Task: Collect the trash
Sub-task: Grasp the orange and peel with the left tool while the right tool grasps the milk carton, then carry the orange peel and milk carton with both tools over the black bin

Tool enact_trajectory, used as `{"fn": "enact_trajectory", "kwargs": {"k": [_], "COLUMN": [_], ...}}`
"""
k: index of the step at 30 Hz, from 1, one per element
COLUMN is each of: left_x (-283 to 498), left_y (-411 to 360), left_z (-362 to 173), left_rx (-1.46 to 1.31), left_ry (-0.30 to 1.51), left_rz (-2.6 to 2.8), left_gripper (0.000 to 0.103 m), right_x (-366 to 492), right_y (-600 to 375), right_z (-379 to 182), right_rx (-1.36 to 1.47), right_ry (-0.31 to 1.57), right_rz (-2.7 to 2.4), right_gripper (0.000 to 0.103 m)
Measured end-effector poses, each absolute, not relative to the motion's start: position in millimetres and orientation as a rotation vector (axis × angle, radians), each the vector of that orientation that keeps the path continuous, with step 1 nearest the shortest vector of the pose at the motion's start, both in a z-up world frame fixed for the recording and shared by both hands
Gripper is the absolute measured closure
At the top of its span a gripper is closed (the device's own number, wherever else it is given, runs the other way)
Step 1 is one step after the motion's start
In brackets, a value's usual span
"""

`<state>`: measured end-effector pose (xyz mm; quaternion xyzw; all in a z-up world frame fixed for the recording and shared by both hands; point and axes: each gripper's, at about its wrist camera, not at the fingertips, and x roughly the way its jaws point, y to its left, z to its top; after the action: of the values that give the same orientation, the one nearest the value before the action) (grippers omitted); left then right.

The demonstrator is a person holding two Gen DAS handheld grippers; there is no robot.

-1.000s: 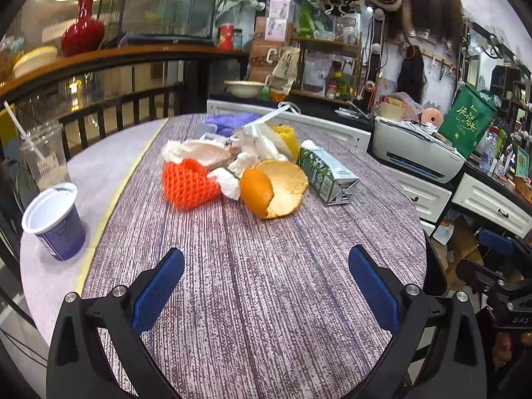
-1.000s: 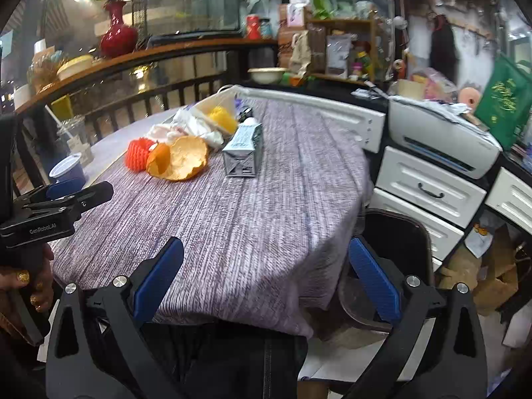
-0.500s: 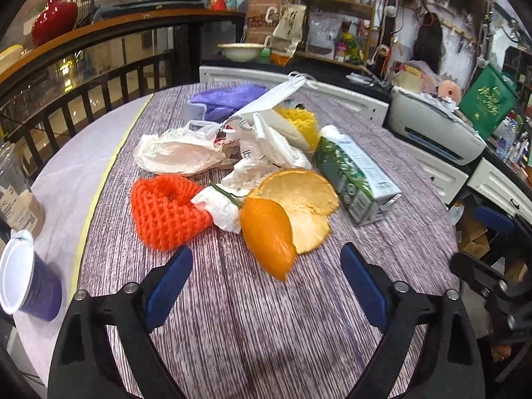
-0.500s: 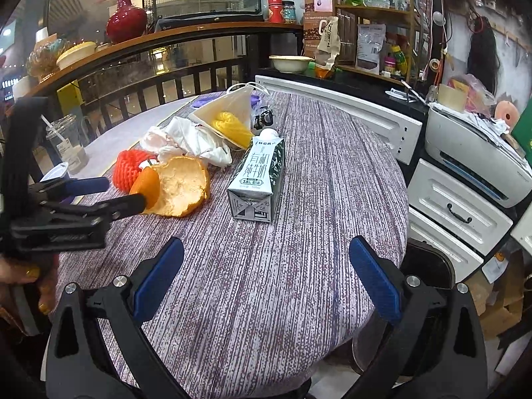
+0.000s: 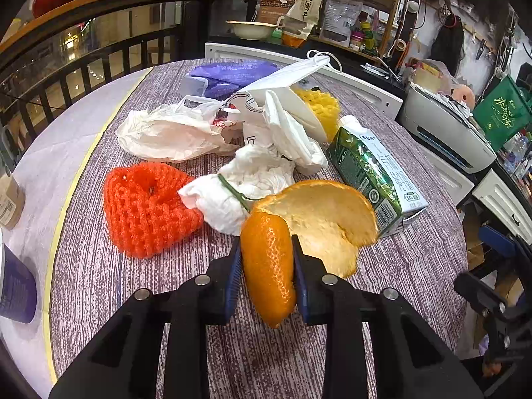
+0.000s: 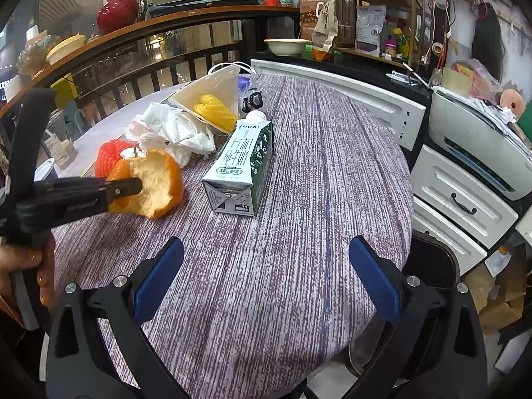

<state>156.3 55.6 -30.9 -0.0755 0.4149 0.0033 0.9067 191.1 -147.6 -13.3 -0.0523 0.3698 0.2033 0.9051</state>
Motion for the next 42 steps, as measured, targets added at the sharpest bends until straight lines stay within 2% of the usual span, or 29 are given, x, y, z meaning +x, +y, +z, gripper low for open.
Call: {"fn": "enact_trajectory", "kwargs": {"k": [13,19,21,22,42], "left_x": [120.0,111.6,108.7,108.2,96.4], "left_y": [68.0,64.4,62.0,60.7,16.8], "left_z": [-23.1,-13.3,-10.5,-9.6,-15.8], "left_rx": [-0.183,-0.156,-0.154,-0.16,-0.132], "left_ry": [0.82,0.768,0.757,0.755,0.74], "left_rz": [-0.038,-0.044,-0.059,-0.07,-0.224], "left_gripper": [0.079,0.079,0.079,0.079,0.079], "right_x": [260.5,298.2,301.3,302.4,251.2], "right_y": [-95.9,-79.9,-82.5,-83.5,-157.2], "right_z": [-15.2,-39.4,-44.0,-44.7,-20.7], "right_rx": [-0.067,-0.049,-0.027,-0.021,-0.023], "right_ry": [0.856,0.98,1.002,1.005,0.826], "right_rz": [0.44,0.38,0.377,0.377,0.378], "right_gripper": [0.006,0.031,0.047,0.05,0.052]}}
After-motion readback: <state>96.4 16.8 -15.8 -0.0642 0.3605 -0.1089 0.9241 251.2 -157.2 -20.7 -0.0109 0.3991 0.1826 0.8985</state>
